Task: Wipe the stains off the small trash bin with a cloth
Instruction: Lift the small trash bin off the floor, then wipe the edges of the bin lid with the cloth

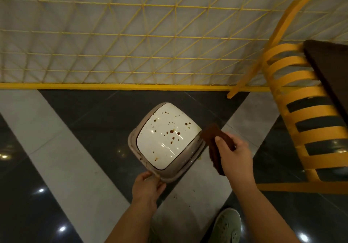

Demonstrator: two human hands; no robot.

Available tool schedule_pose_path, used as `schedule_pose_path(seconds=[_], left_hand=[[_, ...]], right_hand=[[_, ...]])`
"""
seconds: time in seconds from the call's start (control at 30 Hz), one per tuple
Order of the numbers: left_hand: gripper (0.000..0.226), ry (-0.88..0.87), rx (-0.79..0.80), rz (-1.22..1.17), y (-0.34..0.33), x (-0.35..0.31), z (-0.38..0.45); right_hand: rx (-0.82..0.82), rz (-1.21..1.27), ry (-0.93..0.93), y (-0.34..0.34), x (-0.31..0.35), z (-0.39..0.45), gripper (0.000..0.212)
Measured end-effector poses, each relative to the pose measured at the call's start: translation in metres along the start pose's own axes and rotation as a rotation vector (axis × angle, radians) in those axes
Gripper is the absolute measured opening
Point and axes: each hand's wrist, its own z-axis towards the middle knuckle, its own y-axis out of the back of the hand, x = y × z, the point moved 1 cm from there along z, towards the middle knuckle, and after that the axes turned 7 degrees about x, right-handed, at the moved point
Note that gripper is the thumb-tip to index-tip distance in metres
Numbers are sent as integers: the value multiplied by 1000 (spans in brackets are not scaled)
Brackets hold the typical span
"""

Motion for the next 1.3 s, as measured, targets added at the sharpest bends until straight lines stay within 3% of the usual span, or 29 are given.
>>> schedule_pose_path(seconds=[0.1,0.3,0.73,0.87,1.03,1.2,1.3], left_hand=[[32,-31,-2,-1,1,-3,2],[31,-45,-3,-2,6,0,8],[23,-49,32,17,5,-3,8],[25,-49,39,19,5,-4,10],[25,-62,60,33,6,-3,8],[27,-70,80,27,5,-4,9],[29,-87,78,38,7,-4,7]], right_hand=[[-49,-59,90,-6,0,4,23],[-23,-229,215,-10,-5,2,47],[-48,-262,254,-34,-19,0,28],[-86,-149,195,-46,-25,-2,26],[12,-185,318,-64,-41,-31,25],[-117,-130,221,-52,-30,-4,31],[-30,-233,331,-66,-39,-27,29]])
